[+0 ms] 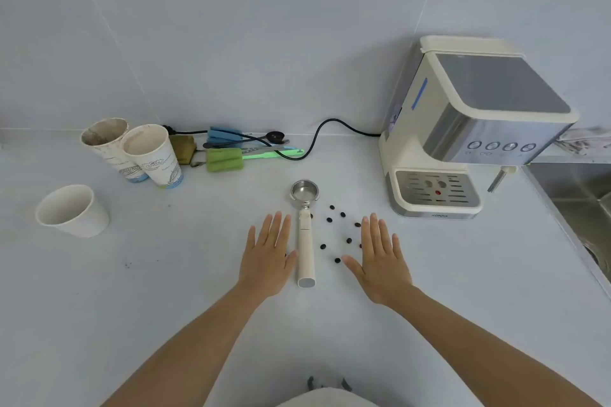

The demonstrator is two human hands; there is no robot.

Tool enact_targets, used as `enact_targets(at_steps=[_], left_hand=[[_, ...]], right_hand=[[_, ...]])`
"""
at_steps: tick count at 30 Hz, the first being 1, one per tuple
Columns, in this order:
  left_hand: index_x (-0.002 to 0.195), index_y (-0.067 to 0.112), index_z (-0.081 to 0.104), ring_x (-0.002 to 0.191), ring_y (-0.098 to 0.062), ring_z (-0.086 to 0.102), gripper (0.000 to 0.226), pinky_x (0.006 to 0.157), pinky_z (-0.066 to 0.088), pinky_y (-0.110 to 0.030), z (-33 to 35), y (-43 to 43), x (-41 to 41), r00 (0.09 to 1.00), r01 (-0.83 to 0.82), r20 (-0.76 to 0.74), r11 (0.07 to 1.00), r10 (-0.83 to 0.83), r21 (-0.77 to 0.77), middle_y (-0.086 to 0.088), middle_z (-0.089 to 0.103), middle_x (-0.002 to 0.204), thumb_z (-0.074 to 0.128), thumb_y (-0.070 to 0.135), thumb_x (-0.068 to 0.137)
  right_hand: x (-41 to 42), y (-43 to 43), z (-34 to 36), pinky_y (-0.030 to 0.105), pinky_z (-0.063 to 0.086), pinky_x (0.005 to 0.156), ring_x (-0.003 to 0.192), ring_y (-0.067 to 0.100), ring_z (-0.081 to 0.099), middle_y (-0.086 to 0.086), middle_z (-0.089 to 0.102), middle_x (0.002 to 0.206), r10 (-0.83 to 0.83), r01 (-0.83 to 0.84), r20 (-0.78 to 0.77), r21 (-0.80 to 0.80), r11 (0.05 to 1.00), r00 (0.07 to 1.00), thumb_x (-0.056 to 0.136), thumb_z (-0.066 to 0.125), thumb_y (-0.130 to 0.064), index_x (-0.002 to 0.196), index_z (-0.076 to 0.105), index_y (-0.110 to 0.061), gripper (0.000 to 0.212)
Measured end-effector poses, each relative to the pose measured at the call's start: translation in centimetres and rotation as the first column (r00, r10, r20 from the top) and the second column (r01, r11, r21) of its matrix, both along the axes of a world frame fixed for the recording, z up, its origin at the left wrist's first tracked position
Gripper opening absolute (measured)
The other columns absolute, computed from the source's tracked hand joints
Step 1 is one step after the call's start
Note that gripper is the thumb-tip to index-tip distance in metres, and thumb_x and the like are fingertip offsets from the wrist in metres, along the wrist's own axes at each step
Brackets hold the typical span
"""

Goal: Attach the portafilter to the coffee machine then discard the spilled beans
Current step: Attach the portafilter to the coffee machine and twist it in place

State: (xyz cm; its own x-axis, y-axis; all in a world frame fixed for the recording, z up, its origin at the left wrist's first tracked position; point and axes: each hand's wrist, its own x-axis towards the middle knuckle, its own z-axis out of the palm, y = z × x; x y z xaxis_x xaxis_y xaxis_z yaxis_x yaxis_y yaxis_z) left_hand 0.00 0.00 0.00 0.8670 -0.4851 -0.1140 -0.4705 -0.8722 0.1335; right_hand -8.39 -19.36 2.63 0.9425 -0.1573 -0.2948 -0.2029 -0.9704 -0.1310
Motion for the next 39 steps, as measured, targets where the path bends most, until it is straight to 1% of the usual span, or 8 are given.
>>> enact_targets(at_steps=[2,4,16,21,25,30,34,39], left_hand=[[0.147,0.013,-0.007,0.146,-0.024,0.005,0.085,0.117,0.008,-0.043,-0.6,-0.1,0.0,0.999,0.017,-0.028,1.000,-0.018,-0.018,-0.004,0.001,0.158,-0.009,0.050,0.070],[0.146,0.015,-0.013,0.145,-0.022,-0.008,0.090,0.117,-0.003,-0.041,-0.8,-0.1,-0.1,0.998,0.001,-0.060,1.000,-0.002,-0.021,-0.004,-0.011,0.158,-0.017,0.051,0.064],[0.147,0.016,-0.011,0.146,-0.020,-0.007,0.092,0.118,0.000,-0.040,-1.2,0.3,-0.2,0.991,-0.018,-0.133,0.999,0.025,0.047,-0.005,-0.011,0.158,-0.019,0.053,0.063],[0.148,0.011,0.004,0.144,-0.019,0.013,0.062,0.115,0.013,-0.038,-0.4,-0.8,-0.4,0.987,-0.047,-0.152,0.998,0.054,0.051,-0.006,0.012,0.157,0.022,0.041,0.097],[0.137,0.009,0.029,0.116,-0.025,0.045,0.052,0.093,0.031,-0.035,0.2,-2.5,-0.2,0.996,-0.053,-0.069,0.992,0.061,0.110,-0.006,0.051,0.128,0.029,0.042,0.096],[0.111,0.008,0.047,0.102,-0.026,0.054,0.042,0.079,0.035,-0.034,0.1,-4.5,0.4,0.970,-0.178,-0.162,0.983,0.183,0.042,-0.006,0.063,0.111,0.044,0.043,0.088],[0.111,0.007,0.045,0.103,-0.027,0.055,0.047,0.077,0.035,-0.034,-0.5,-5.4,0.7,0.947,-0.226,-0.222,0.973,0.232,0.052,-0.008,0.063,0.111,0.049,0.045,0.084],[0.116,0.006,0.042,0.104,-0.027,0.056,0.047,0.071,0.031,-0.032,-0.7,-6.1,1.1,0.932,-0.245,-0.254,0.966,0.259,0.084,-0.009,0.062,0.112,0.052,0.040,0.084]], right_hand=[[0.0,0.1,-0.4,0.039,-0.005,0.115,0.136,0.020,-0.026,0.004,-0.037,0.135,-0.041,0.039,0.059,0.027,0.999,0.997,0.040,-0.047,-0.070,0.123,-0.037,-0.011,0.103],[-0.1,0.2,-0.7,0.039,-0.005,0.115,0.139,0.023,-0.021,0.003,-0.037,0.135,-0.044,0.041,0.058,0.045,0.998,0.997,0.040,-0.047,-0.070,0.123,-0.037,-0.011,0.102],[0.5,0.4,-1.5,0.037,-0.005,0.114,0.140,0.025,-0.018,0.002,-0.037,0.135,0.018,-0.020,0.016,0.090,0.996,1.000,0.040,-0.044,-0.072,0.124,-0.036,-0.012,0.103],[1.1,0.8,-1.6,0.037,-0.006,0.114,0.140,0.024,-0.018,-0.001,-0.034,0.137,0.031,-0.033,0.018,0.121,0.992,0.999,0.039,-0.043,-0.074,0.124,-0.034,-0.012,0.105],[1.9,1.4,-1.7,0.038,-0.005,0.114,0.141,0.024,-0.017,0.007,-0.024,0.151,0.029,-0.029,0.000,0.161,0.986,1.000,0.038,-0.040,-0.077,0.127,-0.032,-0.011,0.111],[2.4,2.3,-1.8,0.039,-0.003,0.115,0.141,0.026,-0.016,0.011,-0.020,0.153,0.063,-0.060,-0.011,0.149,0.987,0.998,0.036,-0.040,-0.077,0.140,-0.020,-0.009,0.126],[2.1,1.8,-2.5,0.041,-0.003,0.115,0.140,0.026,-0.017,0.011,-0.020,0.153,0.020,-0.015,-0.034,0.126,0.992,0.999,0.042,-0.038,-0.076,0.131,-0.030,-0.008,0.112],[0.4,0.0,-4.0,0.040,-0.006,0.116,0.139,0.025,-0.020,0.010,-0.024,0.152,-0.104,0.113,-0.156,0.048,0.992,0.982,0.092,0.016,-0.055,0.134,-0.029,-0.006,0.079]])
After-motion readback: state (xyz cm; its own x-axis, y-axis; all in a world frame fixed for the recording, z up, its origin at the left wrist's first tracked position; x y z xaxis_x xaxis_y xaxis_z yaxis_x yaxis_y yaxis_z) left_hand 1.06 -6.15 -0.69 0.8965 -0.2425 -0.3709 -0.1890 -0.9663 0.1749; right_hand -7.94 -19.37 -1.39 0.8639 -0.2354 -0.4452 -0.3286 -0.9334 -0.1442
